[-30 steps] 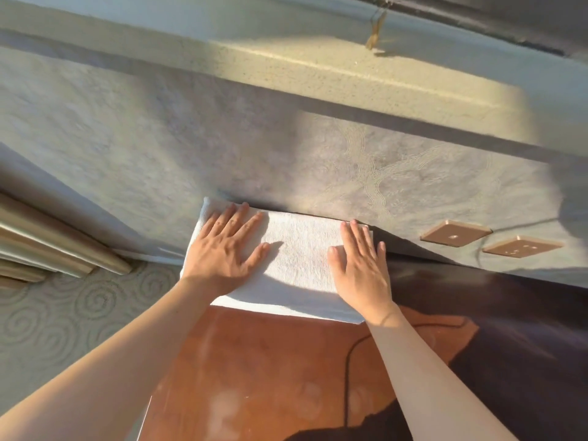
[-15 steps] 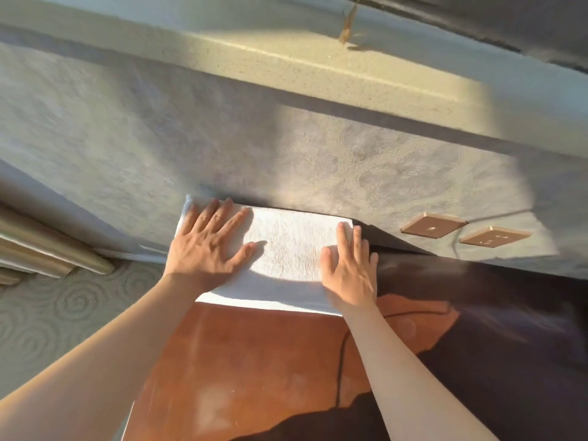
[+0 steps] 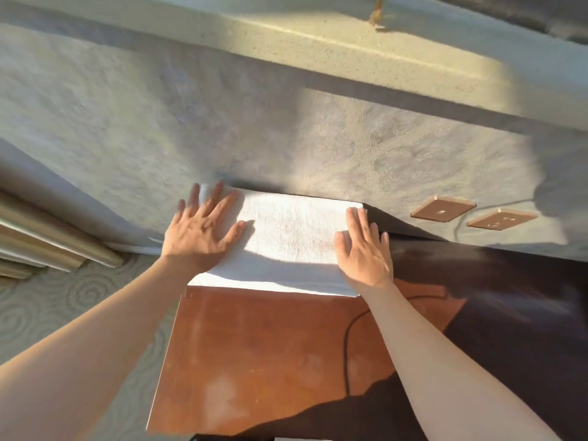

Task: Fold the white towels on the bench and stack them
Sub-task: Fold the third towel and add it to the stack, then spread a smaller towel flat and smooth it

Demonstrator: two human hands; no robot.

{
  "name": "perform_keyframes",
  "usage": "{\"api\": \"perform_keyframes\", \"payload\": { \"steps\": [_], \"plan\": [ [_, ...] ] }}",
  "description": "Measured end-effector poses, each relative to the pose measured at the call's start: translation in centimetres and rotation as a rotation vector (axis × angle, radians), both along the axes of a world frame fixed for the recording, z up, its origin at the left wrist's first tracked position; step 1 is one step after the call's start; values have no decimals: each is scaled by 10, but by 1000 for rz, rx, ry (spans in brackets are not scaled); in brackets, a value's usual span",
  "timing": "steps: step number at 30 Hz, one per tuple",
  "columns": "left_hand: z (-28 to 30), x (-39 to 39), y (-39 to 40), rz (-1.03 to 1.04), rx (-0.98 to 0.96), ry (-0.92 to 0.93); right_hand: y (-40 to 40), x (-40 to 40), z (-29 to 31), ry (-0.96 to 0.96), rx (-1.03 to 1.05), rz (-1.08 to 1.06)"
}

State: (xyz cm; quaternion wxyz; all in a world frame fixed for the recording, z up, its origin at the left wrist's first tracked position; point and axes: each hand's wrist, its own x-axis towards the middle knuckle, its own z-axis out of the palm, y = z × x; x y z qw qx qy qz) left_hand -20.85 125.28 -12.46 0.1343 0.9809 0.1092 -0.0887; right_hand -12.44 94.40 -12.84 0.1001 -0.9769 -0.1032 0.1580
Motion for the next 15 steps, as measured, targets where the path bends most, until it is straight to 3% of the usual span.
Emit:
{"api": "perform_keyframes", "payload": {
  "steps": [5,15],
  "plan": [
    [21,-6,-12,-17,63,0,-2,-8,27,35,-71,-27],
    [103,-20,-113,-188,-38,-66,-69,-56,110,-56,127,-137]
  ]
}}
